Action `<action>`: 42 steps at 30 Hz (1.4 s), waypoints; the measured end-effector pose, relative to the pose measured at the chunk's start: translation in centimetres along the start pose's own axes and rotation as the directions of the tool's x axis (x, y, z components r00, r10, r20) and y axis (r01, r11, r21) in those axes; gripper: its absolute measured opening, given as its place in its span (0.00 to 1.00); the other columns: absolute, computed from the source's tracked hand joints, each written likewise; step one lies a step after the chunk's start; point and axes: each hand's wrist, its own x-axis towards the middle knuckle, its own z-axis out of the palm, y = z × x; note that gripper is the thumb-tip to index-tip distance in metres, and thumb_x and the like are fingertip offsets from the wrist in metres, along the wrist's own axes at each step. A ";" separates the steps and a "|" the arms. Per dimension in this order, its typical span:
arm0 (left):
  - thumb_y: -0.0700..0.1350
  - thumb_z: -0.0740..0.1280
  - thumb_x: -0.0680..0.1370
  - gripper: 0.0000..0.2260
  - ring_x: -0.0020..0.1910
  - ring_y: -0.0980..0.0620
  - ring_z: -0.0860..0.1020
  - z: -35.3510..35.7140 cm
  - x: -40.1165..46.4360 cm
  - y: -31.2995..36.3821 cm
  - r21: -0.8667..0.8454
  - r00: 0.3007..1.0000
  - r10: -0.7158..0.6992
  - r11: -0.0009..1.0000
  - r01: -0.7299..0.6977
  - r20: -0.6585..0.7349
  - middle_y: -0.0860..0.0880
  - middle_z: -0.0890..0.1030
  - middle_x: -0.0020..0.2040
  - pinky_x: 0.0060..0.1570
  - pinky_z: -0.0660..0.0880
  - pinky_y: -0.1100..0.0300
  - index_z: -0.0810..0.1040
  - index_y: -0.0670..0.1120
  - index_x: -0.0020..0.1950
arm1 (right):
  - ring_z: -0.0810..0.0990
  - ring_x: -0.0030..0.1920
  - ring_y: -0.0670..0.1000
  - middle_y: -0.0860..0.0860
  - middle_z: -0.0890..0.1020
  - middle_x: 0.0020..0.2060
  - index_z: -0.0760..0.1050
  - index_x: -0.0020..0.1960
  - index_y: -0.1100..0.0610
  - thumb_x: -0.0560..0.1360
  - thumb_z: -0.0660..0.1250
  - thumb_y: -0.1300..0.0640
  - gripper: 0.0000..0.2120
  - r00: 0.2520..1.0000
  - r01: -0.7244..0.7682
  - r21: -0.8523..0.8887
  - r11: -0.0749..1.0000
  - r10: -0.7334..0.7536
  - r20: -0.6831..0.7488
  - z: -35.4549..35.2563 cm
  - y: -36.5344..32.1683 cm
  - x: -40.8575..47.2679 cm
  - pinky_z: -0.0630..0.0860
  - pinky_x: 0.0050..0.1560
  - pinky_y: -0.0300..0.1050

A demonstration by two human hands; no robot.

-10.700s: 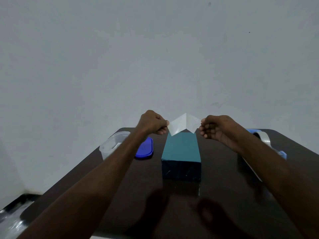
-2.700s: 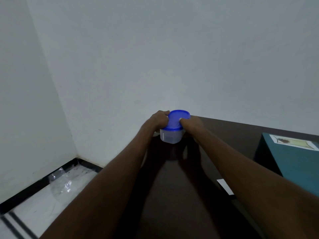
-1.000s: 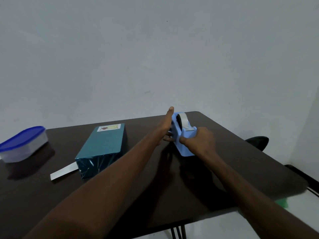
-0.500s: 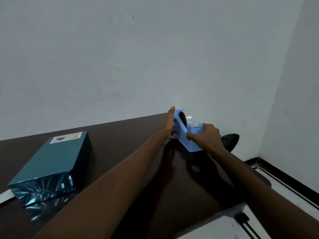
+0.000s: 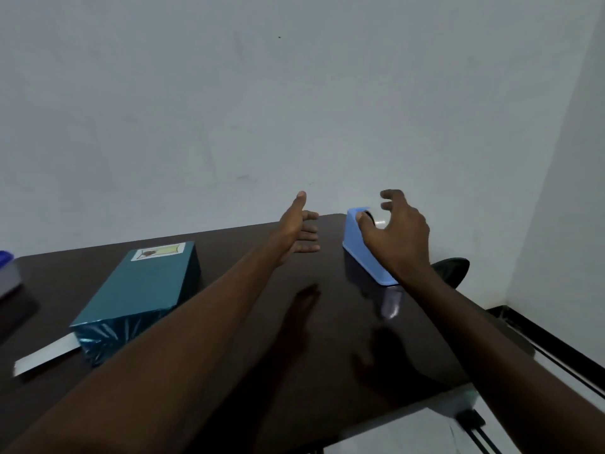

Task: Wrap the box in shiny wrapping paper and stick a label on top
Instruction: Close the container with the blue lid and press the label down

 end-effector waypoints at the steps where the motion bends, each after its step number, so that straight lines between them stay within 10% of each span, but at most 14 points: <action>1: 0.67 0.50 0.80 0.34 0.56 0.42 0.77 -1.5 -0.7 0.4 0.042 1.000 0.019 0.999 -0.018 -0.017 0.38 0.76 0.60 0.47 0.81 0.48 0.74 0.41 0.67 | 0.78 0.58 0.53 0.55 0.81 0.57 0.70 0.68 0.58 0.74 0.70 0.47 0.27 0.998 0.056 -0.014 0.998 -0.056 0.020 0.5 -1.3 -0.3 0.65 0.51 0.38; 5: 0.66 0.47 0.81 0.31 0.58 0.44 0.77 -7.5 -4.6 1.6 0.440 0.977 0.180 0.891 -0.112 -0.116 0.41 0.77 0.61 0.57 0.78 0.47 0.75 0.45 0.67 | 0.75 0.63 0.54 0.54 0.77 0.63 0.67 0.70 0.56 0.73 0.69 0.42 0.31 0.954 0.233 -0.051 0.971 -0.218 0.208 3.6 -6.0 -2.5 0.70 0.59 0.46; 8: 0.60 0.49 0.83 0.26 0.65 0.45 0.72 -11.3 -8.0 1.9 0.796 0.939 0.332 0.590 -0.132 -0.091 0.42 0.74 0.69 0.66 0.69 0.49 0.74 0.45 0.68 | 0.70 0.68 0.54 0.55 0.72 0.69 0.62 0.74 0.54 0.73 0.68 0.39 0.36 0.877 0.315 0.019 0.949 -0.298 0.378 6.0 -9.0 -4.8 0.69 0.63 0.49; 14: 0.48 0.55 0.84 0.18 0.61 0.42 0.74 -20.7 -15.2 -0.1 0.952 0.939 0.308 0.301 0.056 -0.153 0.39 0.76 0.65 0.60 0.69 0.53 0.73 0.39 0.67 | 0.68 0.70 0.55 0.55 0.67 0.72 0.61 0.76 0.56 0.72 0.66 0.33 0.41 0.649 0.396 0.159 0.904 -0.398 0.649 10.5 -15.6 -10.3 0.68 0.66 0.51; 20: 0.51 0.58 0.83 0.19 0.60 0.43 0.73 -24.8 -16.1 -4.9 0.907 0.959 0.217 0.414 0.077 -0.180 0.39 0.73 0.64 0.57 0.69 0.55 0.71 0.40 0.67 | 0.65 0.72 0.57 0.57 0.58 0.77 0.53 0.78 0.58 0.75 0.64 0.35 0.43 0.495 0.444 0.123 0.887 -0.358 0.791 14.6 -17.3 -12.9 0.67 0.68 0.50; 42: 0.52 0.48 0.85 0.22 0.77 0.45 0.57 -27.4 -0.9 -3.7 0.712 0.945 0.264 0.701 -0.048 -0.195 0.43 0.60 0.77 0.73 0.56 0.53 0.63 0.44 0.76 | 0.73 0.63 0.50 0.50 0.70 0.69 0.54 0.76 0.51 0.72 0.67 0.34 0.42 0.556 0.351 0.180 0.919 -0.359 0.750 25.9 -12.6 -1.1 0.74 0.58 0.45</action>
